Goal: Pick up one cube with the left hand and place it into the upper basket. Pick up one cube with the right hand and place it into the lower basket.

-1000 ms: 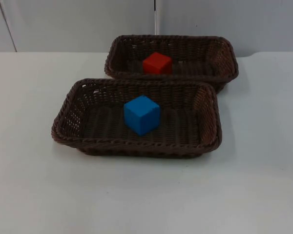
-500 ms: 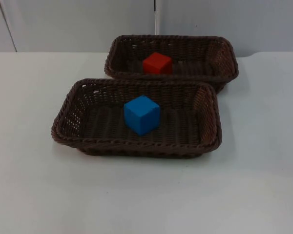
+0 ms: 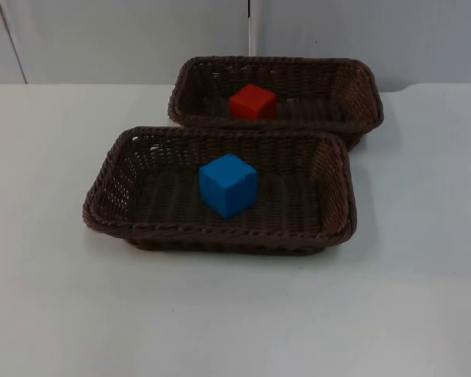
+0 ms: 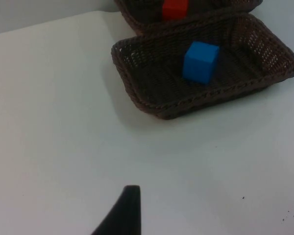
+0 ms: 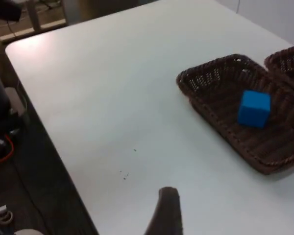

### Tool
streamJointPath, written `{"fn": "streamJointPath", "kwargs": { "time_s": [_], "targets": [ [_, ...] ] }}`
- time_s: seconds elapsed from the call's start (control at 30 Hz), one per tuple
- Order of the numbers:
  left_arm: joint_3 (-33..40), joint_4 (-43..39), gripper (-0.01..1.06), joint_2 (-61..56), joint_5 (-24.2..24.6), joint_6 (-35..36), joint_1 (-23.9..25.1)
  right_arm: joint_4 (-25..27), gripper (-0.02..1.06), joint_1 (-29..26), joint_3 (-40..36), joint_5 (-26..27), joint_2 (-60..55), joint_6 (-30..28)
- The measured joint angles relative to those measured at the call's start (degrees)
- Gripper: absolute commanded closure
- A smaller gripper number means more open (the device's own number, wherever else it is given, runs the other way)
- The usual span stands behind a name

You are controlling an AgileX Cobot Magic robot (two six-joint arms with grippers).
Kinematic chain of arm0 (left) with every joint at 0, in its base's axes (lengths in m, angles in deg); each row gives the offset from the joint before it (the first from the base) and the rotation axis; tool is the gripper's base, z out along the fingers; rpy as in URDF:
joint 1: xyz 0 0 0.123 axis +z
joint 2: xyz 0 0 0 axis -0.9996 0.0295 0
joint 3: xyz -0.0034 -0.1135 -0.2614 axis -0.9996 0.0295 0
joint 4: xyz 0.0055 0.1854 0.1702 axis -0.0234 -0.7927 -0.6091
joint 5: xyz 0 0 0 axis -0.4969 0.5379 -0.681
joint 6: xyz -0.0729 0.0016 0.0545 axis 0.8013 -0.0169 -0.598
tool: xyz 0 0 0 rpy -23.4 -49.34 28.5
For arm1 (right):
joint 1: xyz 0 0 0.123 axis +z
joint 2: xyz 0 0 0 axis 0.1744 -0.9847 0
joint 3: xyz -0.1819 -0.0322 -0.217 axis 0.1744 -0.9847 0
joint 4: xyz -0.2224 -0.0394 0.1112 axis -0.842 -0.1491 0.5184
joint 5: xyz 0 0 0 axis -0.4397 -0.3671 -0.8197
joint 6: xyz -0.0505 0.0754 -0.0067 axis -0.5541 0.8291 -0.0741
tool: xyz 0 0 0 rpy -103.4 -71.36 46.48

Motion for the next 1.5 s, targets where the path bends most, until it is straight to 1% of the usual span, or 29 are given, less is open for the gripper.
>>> {"fn": "streamJointPath", "kwargs": {
  "time_s": [0.1,0.13,0.2,0.27,0.3,0.33,0.4,0.47,0.53,0.63,0.77,1.23,1.37,1.5],
  "targets": [
    [0.00,0.00,0.00,0.00,0.00,0.00,0.00,0.25,0.38,0.00,-3.62,1.40,2.32,-0.11],
    [0.00,0.00,0.00,0.00,0.00,0.00,0.00,0.25,0.38,0.00,-3.62,1.40,2.32,-0.11],
    [0.00,0.00,0.00,0.00,0.00,0.00,0.00,0.25,0.38,0.00,-6.44,2.89,5.85,0.07],
    [0.00,0.00,0.00,0.00,0.00,0.00,0.00,0.46,0.38,0.00,-7.80,3.02,10.25,0.33],
    [0.00,0.00,0.00,0.00,0.00,0.00,0.00,0.72,0.38,0.00,-7.90,2.67,12.73,0.33],
    [0.00,0.00,0.00,0.00,0.00,0.00,0.00,0.72,0.38,0.00,-7.90,2.67,12.73,0.33],
    [0.00,0.00,0.00,0.00,0.00,0.00,0.00,1.24,0.38,0.00,-7.90,0.64,18.01,0.33],
    [0.00,0.00,0.00,0.00,0.00,0.00,0.00,1.85,0.38,0.00,-7.90,-1.42,18.93,1.04],
    [0.00,0.00,0.00,0.00,0.00,0.00,0.00,1.97,0.38,0.70,-8.29,-3.37,19.04,1.98],
    [0.00,0.00,0.00,0.00,0.00,0.00,0.00,1.86,0.38,0.81,-9.26,-4.06,19.04,2.34],
    [0.00,0.00,0.00,0.00,0.00,0.00,0.00,0.56,0.38,0.81,-9.82,-4.22,19.04,2.71],
    [0.00,0.00,0.00,0.00,0.00,-0.10,0.00,0.21,0.38,0.81,-10.02,-6.34,19.04,3.65],
    [0.00,0.00,0.00,0.00,0.00,-0.10,0.00,-2.18,0.38,0.81,-11.23,-7.99,19.04,6.24],
    [0.00,0.00,0.00,0.00,0.00,-0.10,0.00,-2.41,0.38,0.81,-11.23,-8.16,19.04,6.52]
  ]
}}
